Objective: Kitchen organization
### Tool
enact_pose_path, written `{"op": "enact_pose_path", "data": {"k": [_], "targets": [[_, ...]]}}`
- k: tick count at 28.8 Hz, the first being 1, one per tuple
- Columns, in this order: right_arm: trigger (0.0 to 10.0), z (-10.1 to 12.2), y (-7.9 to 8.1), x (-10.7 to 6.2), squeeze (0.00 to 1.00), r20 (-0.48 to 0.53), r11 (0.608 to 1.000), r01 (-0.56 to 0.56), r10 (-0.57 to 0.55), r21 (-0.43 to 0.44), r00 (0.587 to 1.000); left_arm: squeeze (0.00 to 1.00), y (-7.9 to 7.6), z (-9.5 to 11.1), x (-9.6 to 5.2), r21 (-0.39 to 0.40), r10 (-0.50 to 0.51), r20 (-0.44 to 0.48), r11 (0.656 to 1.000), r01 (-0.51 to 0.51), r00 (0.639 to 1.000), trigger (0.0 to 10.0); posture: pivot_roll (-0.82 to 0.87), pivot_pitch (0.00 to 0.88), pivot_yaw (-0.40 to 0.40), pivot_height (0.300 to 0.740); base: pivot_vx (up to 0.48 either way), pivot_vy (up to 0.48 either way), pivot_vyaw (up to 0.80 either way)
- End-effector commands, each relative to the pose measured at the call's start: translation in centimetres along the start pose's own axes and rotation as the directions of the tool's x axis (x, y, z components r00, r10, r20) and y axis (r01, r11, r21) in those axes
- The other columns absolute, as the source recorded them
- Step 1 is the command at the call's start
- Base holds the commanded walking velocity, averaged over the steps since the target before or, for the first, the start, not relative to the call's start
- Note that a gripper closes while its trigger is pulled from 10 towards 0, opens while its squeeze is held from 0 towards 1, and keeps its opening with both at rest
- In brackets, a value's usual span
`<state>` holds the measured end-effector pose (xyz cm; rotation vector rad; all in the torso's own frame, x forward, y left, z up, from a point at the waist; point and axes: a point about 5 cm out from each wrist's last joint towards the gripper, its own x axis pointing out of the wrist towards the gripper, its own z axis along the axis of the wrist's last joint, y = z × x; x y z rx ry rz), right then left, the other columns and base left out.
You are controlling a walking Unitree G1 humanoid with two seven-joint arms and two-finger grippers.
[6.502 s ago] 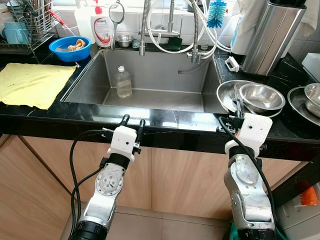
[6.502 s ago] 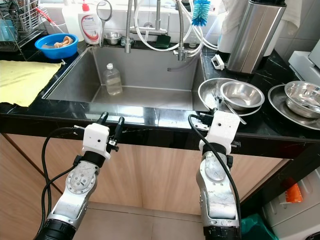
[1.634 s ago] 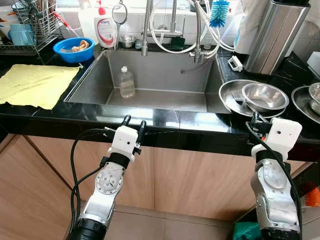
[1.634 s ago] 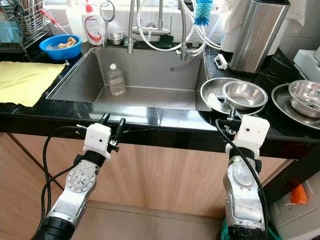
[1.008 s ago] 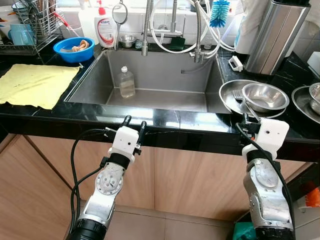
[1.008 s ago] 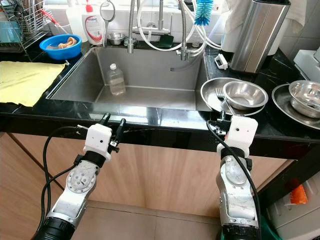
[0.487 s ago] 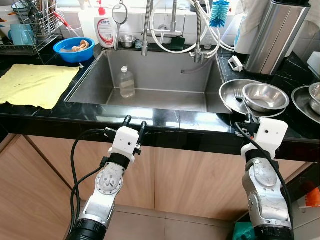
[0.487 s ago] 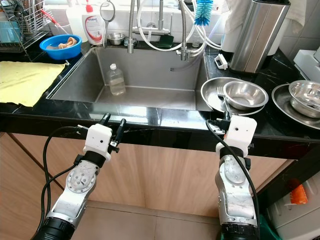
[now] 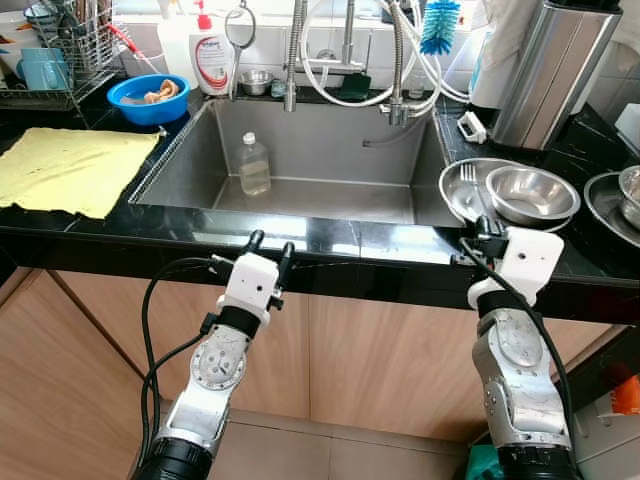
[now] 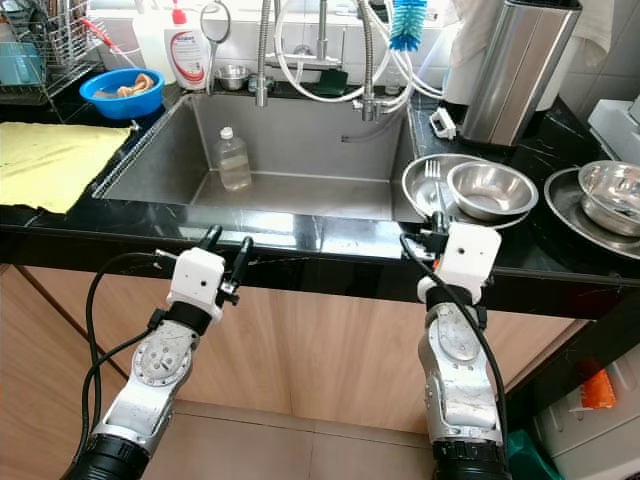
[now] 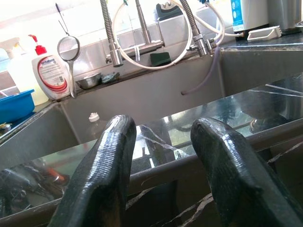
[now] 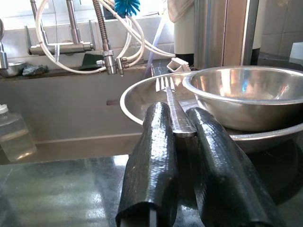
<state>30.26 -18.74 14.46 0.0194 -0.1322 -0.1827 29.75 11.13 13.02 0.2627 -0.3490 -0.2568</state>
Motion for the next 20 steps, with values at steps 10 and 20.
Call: {"op": "enact_pose_path", "data": {"k": [10,20], "targets": [[10.0,3.6,1.8,1.4,0.0,0.183,0.987,-0.075,0.101,-0.141,0.978,0.0,-0.1,0.2,0.4,0.011,-0.009,0.008,1.0,0.009,1.0,10.0,-0.15,0.0,-0.002,0.706,0.0,0.0,0.0],[10.0,2.6,5.5,4.1,0.0,0.037,0.937,-0.257,0.273,-0.238,0.961,0.0,0.1,0.2,0.7,0.017,0.002,0.007,1.0,-0.003,1.0,10.0,-0.15,0.0,0.001,0.706,0.0,0.0,0.0]]}}
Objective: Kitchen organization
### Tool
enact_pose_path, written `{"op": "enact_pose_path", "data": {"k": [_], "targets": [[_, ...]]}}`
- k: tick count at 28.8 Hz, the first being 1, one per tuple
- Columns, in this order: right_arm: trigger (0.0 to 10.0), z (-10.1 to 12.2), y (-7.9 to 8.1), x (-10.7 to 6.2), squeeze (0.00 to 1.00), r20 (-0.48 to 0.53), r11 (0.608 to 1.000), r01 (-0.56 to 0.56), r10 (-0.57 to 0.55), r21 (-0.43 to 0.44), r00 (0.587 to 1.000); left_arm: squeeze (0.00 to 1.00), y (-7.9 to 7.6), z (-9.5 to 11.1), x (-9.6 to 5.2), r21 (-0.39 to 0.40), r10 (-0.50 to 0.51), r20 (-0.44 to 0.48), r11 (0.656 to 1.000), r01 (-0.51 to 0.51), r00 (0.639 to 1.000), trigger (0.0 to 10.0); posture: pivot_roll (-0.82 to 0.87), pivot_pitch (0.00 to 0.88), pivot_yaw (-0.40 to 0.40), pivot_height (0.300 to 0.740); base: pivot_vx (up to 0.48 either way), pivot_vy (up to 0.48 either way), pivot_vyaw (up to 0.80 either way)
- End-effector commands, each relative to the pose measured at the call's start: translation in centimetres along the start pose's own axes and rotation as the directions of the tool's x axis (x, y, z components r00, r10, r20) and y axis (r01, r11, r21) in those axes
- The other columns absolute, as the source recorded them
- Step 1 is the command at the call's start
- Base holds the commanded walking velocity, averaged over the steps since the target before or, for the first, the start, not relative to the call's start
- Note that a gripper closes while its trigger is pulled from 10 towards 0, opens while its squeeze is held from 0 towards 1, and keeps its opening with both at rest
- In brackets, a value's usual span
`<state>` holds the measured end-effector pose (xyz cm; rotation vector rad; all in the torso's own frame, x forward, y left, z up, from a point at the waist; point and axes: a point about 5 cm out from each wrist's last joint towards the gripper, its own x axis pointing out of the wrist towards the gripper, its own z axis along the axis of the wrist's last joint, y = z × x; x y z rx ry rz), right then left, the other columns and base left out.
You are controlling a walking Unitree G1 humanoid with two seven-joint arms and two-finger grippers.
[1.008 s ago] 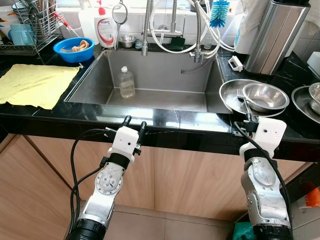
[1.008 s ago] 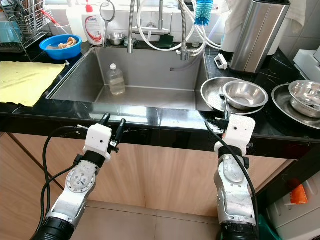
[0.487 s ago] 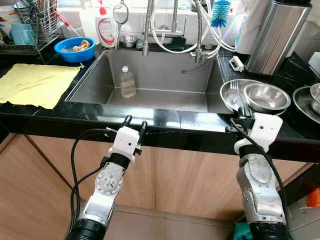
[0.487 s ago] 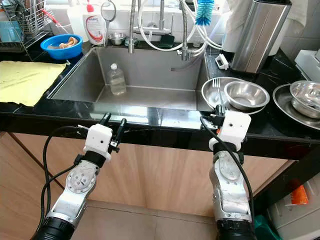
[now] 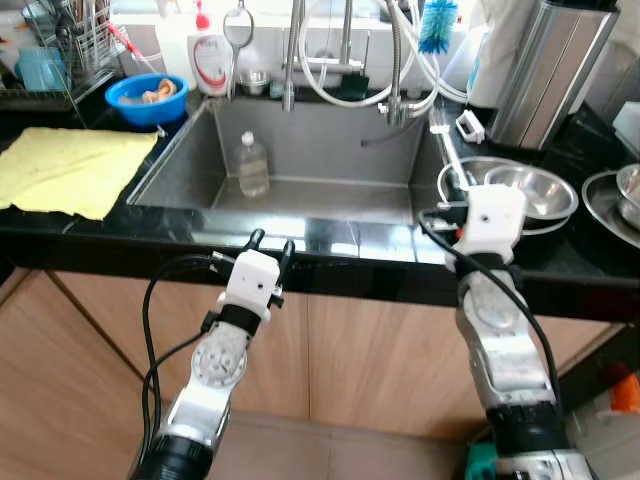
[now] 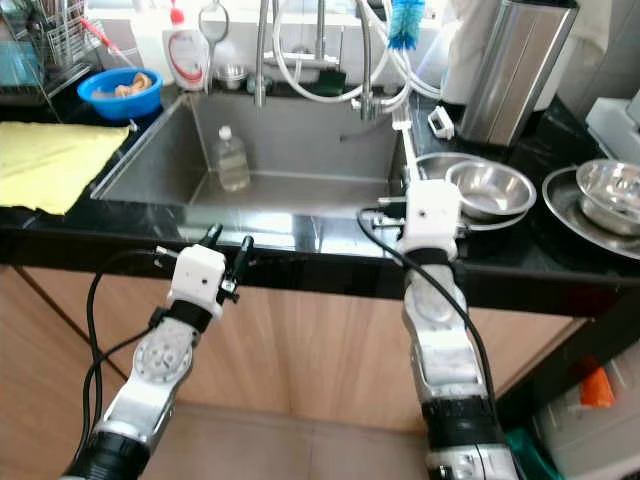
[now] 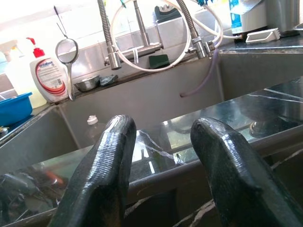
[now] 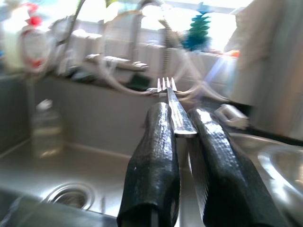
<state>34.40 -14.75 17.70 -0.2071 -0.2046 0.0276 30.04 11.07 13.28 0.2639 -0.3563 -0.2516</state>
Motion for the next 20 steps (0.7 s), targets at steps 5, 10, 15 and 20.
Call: {"op": "enact_pose_path", "data": {"k": [5,10,15,20], "targets": [[10.0,0.0,1.1,1.9,0.0,-0.065,0.994,-0.104,0.102,-0.031,0.993,0.0,0.4,0.1,0.6,0.021,0.014,0.005,1.0,-0.015,1.0,10.0,-0.13,0.0,-0.013,0.706,0.0,0.0,0.0],[10.0,-0.8,1.7,2.8,0.0,-0.142,0.985,-0.16,0.149,-0.065,0.979,0.0,0.5,0.0,0.4,0.029,0.023,0.003,0.999,-0.023,1.0,10.0,-0.12,0.0,-0.021,0.706,0.0,0.0,0.0],[10.0,-1.3,2.6,2.9,0.0,-0.168,0.979,-0.195,0.183,-0.059,0.969,0.0,0.8,0.1,0.6,0.035,0.026,0.01,0.999,-0.026,1.0,10.0,-0.12,0.0,-0.02,0.706,0.0,0.0,0.0],[10.0,-2.1,2.8,2.6,0.0,-0.196,0.973,-0.222,0.207,-0.06,0.959,0.0,0.7,0.3,0.7,0.036,0.027,0.016,0.999,-0.028,0.999,10.0,-0.12,0.0,-0.021,0.706,0.0,0.0,0.0]]}}
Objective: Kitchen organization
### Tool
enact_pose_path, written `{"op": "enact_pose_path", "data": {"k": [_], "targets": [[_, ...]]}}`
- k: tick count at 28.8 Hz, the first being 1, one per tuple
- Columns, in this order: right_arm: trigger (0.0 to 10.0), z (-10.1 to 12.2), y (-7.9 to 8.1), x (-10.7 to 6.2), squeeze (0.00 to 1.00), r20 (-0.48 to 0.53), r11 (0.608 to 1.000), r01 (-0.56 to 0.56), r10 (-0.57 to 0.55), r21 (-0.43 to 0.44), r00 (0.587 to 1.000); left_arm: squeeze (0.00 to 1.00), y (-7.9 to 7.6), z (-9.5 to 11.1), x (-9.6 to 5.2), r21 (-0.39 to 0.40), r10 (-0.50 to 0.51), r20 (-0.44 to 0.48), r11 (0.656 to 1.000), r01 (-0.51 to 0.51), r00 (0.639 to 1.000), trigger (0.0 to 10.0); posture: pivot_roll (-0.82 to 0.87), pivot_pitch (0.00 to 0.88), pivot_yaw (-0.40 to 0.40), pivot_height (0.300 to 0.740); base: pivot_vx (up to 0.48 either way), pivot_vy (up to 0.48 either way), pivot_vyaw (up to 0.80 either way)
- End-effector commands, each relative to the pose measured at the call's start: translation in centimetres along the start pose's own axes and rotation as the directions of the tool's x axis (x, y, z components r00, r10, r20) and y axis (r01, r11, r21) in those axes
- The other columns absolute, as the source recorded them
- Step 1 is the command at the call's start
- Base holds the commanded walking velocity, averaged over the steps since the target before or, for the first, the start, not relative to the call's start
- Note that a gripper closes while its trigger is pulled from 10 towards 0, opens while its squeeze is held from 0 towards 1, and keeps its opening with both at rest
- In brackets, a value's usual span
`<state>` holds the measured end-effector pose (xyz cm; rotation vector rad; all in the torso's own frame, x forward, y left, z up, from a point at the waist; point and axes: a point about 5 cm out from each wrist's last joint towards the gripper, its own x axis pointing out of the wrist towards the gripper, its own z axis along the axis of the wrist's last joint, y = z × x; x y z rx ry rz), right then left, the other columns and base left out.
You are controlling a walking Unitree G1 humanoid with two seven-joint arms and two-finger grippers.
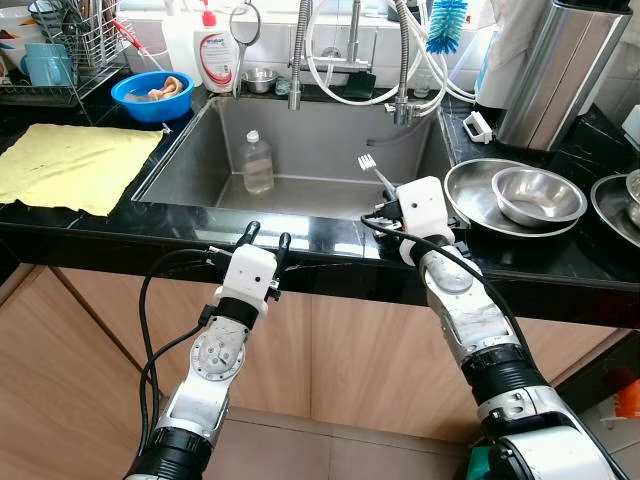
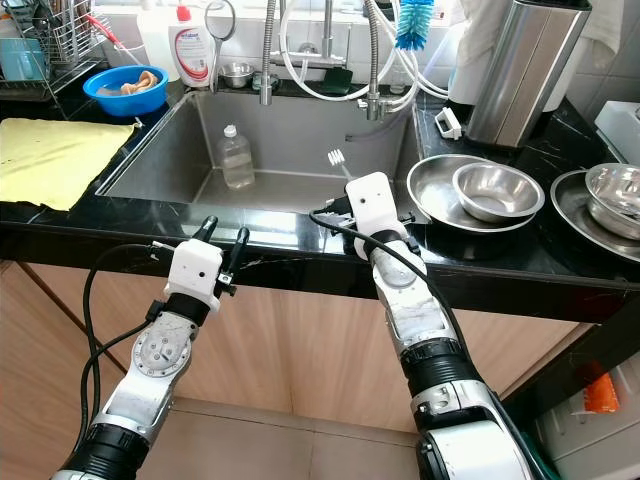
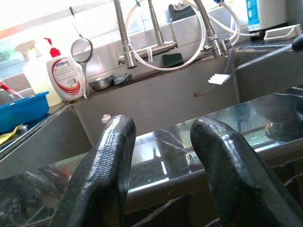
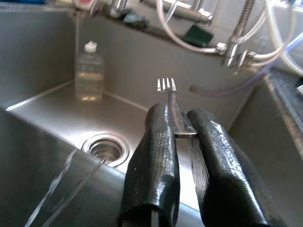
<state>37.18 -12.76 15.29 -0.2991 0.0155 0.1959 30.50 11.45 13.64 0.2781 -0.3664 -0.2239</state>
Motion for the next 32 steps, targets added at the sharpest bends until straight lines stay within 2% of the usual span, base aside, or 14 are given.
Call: {"op": "enact_pose_path", "data": {"k": [1,3,4,5,6,7,14,15,20,24,26,30,32], "targets": [[10.0,0.3,0.2,0.3,0.0,0.006,1.0,-0.02,0.02,-0.015,1.0,0.0,0.1,0.2,0.2,0.016,0.002,0.013,1.0,-0.002,1.0,10.0,-0.12,0.0,-0.021,0.706,0.0,0.0,0.0],[10.0,0.0,0.1,0.2,0.0,-0.002,1.0,-0.017,0.017,-0.014,1.0,0.0,-0.1,0.1,0.1,0.013,-0.005,0.01,1.0,0.004,1.0,10.0,-0.12,0.0,-0.015,0.706,0.0,0.0,0.0],[10.0,-0.1,0.0,0.2,0.55,-0.004,1.0,-0.016,0.016,-0.013,1.0,0.0,-0.2,0.1,0.0,0.011,-0.009,0.009,1.0,0.009,1.0,10.0,-0.13,0.0,-0.013,0.706,0.0,0.0,0.0],[10.0,-0.1,0.0,0.2,0.55,-0.004,1.0,-0.016,0.016,-0.013,1.0,0.0,-0.2,0.1,0.0,0.011,-0.009,0.009,1.0,0.009,1.0,10.0,-0.13,0.0,-0.013,0.706,0.0,0.0,0.0],[10.0,-0.1,0.0,0.2,0.99,-0.004,1.0,-0.014,0.014,-0.011,1.0,0.0,-0.2,0.1,-0.1,0.01,-0.012,0.008,1.0,0.012,1.0,10.0,-0.13,0.0,-0.012,0.706,0.0,0.0,0.0],[10.0,-0.2,0.0,0.1,1.0,-0.004,1.0,-0.012,0.012,-0.009,1.0,0.0,-0.2,0.0,-0.1,0.01,-0.014,0.008,1.0,0.014,1.0,10.0,-0.13,0.0,-0.013,0.706,0.0,0.0,0.0],[10.0,-0.3,0.1,0.2,1.0,0.005,1.0,-0.012,0.012,-0.013,1.0,0.0,-0.4,0.1,-0.1,0.007,-0.016,0.011,1.0,0.016,1.0,10.0,-0.12,0.0,-0.019,0.706,0.0,0.0,0.0],[10.0,0.0,0.1,0.1,0.0,0.028,1.0,-0.008,0.009,-0.016,1.0,0.0,-0.5,0.1,0.0,0.007,-0.016,0.013,1.0,0.016,1.0,10.0,-0.12,0.0,-0.022,0.706,0.0,0.0,0.0],[10.0,1.5,-0.5,-0.7,0.0,0.178,0.998,0.061,-0.066,0.032,0.982,0.0,-0.2,0.2,0.1,-0.047,0.031,0.006,0.998,-0.031,0.999,10.0,-0.12,0.0,-0.03,0.706,0.0,0.0,0.0],[10.0,2.2,-1.2,-2.3,0.0,0.291,0.988,0.121,-0.145,0.098,0.946,0.0,0.4,0.1,0.1,-0.105,0.087,-0.006,0.991,-0.087,0.996,10.0,-0.11,0.0,-0.033,0.706,0.0,0.0,0.0],[10.0,1.9,-1.4,-3.7,0.0,0.335,0.981,0.144,-0.181,0.131,0.925,0.0,1.0,0.1,0.2,-0.157,0.13,-0.016,0.979,-0.131,0.991,10.0,-0.11,0.0,-0.033,0.706,0.0,0.0,0.0],[10.0,0.4,-1.4,-6.2,0.0,0.333,0.971,0.184,-0.226,0.155,0.915,0.0,2.0,0.5,0.5,-0.173,0.174,-0.002,0.97,-0.172,0.985,10.0,-0.12,0.0,-0.032,0.706,0.0,0.0,0.0],[10.0,0.2,-1.4,-6.5,0.0,0.329,0.97,0.188,-0.23,0.154,0.916,0.0,2.1,0.6,0.5,-0.17,0.176,0.001,0.97,-0.173,0.984,10.0,-0.12,0.0,-0.032,0.706,0.0,0.0,0.0]]}}
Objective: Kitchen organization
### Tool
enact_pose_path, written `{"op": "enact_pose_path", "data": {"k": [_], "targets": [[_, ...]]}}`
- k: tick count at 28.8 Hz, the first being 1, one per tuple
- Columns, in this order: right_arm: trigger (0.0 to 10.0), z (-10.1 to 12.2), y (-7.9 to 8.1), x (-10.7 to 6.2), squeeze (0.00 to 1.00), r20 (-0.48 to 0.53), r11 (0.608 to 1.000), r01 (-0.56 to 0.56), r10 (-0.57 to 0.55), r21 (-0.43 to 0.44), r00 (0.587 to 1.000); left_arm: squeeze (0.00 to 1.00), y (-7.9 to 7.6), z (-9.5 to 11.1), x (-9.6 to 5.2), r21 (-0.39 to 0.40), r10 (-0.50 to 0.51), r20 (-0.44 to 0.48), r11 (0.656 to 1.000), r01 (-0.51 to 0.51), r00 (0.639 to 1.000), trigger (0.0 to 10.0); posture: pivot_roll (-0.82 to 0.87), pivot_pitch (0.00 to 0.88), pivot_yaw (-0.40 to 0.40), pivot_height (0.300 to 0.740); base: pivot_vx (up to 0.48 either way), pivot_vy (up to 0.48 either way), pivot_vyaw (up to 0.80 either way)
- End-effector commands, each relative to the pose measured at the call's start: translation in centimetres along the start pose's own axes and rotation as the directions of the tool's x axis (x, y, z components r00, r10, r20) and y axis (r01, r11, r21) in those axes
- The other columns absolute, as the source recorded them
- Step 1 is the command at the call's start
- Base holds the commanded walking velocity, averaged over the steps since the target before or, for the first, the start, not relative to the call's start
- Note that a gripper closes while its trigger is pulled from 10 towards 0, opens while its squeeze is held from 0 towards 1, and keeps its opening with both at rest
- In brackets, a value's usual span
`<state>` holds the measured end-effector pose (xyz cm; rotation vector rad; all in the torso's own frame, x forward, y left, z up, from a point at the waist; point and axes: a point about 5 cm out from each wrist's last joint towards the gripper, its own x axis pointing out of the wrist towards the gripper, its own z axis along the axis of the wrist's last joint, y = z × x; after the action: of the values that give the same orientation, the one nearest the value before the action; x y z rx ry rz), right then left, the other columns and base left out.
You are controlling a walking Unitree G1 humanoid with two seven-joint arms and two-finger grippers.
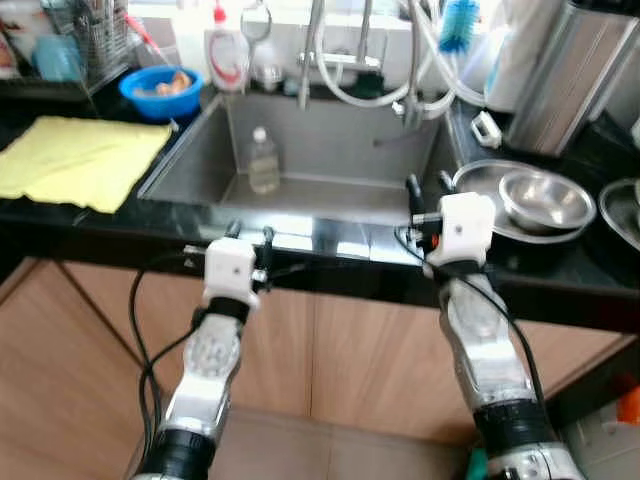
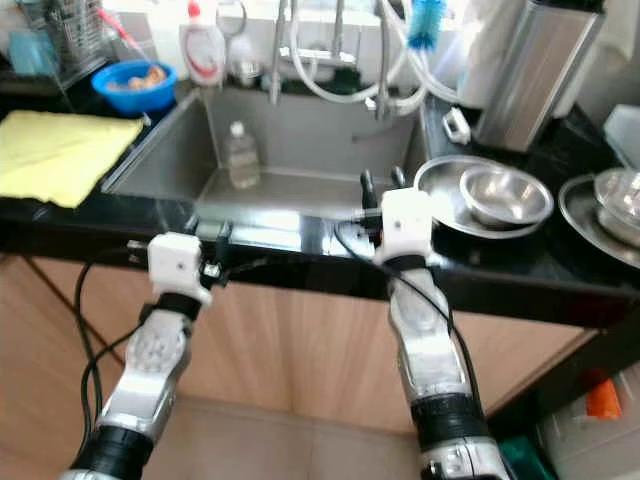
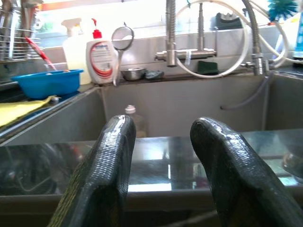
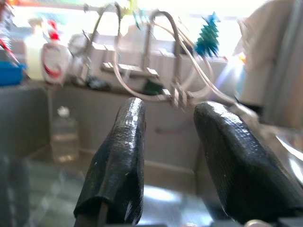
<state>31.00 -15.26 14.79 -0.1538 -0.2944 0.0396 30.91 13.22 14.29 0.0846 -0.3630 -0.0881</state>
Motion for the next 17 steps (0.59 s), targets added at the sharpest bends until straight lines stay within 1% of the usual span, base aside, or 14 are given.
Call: {"op": "enact_pose_path", "data": {"k": [1,5,7,10,11,12,13,14,17], "targets": [[10.0,1.1,-0.4,0.3,0.0,0.048,1.0,0.026,-0.027,0.008,0.999,0.0,0.1,0.6,0.5,-0.007,0.007,0.02,1.0,-0.007,1.0,10.0,-0.14,0.0,-0.022,0.706,0.0,0.0,0.0],[10.0,1.5,-1.6,0.3,0.0,0.058,0.995,0.097,-0.097,0.0,0.994,0.0,0.6,0.4,0.6,-0.003,0.012,0.016,1.0,-0.012,1.0,10.0,-0.16,0.0,-0.014,0.706,0.0,0.0,0.0],[10.0,1.6,-1.7,0.3,0.0,0.055,0.994,0.113,-0.112,-0.005,0.992,0.0,0.6,0.5,0.7,-0.005,0.015,0.017,1.0,-0.014,1.0,10.0,-0.16,0.0,-0.013,0.706,0.0,0.0,0.0],[10.0,1.8,-1.4,0.0,0.0,0.056,0.993,0.114,-0.114,0.014,0.992,0.0,0.6,0.5,0.8,-0.013,0.016,0.019,1.0,-0.016,1.0,10.0,-0.16,0.0,-0.01,0.706,0.0,0.0,0.0],[10.0,1.8,-1.2,-0.2,0.0,0.056,0.994,0.108,-0.11,0.026,0.992,0.0,0.6,0.5,0.9,-0.017,0.016,0.019,1.0,-0.016,1.0,10.0,-0.16,0.0,-0.009,0.706,0.0,0.0,0.0],[10.0,1.7,-0.4,-0.4,0.0,0.039,0.995,0.087,-0.088,0.046,0.995,0.0,0.3,0.5,1.0,-0.025,0.005,0.017,1.0,-0.005,1.0,10.0,-0.17,0.0,-0.003,0.706,0.0,0.0,0.0],[10.0,1.7,-0.4,-0.4,0.0,0.039,0.995,0.087,-0.088,0.046,0.995,0.0,0.3,0.5,1.0,-0.025,0.005,0.017,1.0,-0.005,1.0,10.0,-0.17,0.0,-0.003,0.706,0.0,0.0,0.0],[10.0,1.8,-0.1,-0.2,0.0,0.034,0.995,0.083,-0.085,0.059,0.996,0.0,0.1,0.7,1.2,-0.027,-0.009,0.026,1.0,0.009,1.0,10.0,-0.17,0.0,-0.003,0.706,0.0,0.0,-0.67],[10.0,2.0,-0.2,0.2,0.0,0.037,0.993,0.093,-0.095,0.07,0.995,0.0,0.1,0.8,1.3,-0.032,-0.007,0.036,0.999,0.008,0.999,10.0,-0.17,0.0,-0.006,0.706,0.0,0.0,-0.66]]}}
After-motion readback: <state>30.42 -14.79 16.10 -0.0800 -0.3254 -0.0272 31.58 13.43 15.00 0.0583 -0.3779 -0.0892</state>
